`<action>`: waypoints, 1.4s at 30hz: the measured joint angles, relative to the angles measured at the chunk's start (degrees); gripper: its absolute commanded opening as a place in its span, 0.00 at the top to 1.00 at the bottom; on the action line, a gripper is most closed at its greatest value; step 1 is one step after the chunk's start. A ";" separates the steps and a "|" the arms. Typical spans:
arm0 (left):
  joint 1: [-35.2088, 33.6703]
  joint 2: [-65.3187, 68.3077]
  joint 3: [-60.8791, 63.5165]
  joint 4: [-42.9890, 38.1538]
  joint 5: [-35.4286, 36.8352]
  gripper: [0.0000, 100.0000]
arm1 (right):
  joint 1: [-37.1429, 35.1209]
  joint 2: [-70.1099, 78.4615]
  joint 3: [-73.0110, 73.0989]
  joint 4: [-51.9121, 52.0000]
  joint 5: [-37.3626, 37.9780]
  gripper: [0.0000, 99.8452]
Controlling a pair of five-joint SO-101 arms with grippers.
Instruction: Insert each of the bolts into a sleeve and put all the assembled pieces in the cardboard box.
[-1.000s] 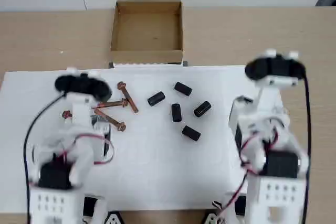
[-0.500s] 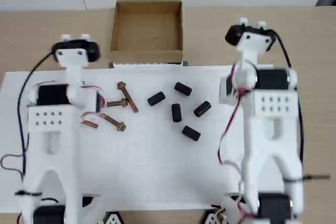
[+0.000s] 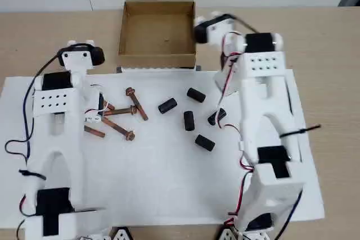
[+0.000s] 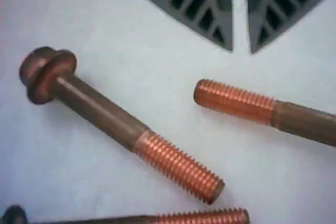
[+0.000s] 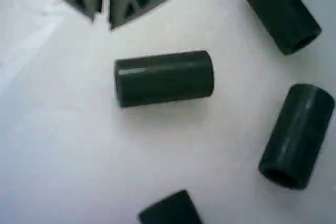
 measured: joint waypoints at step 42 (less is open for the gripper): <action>0.00 8.26 -0.09 -5.01 -6.15 0.90 | -10.64 25.85 -19.34 1.41 16.88 0.82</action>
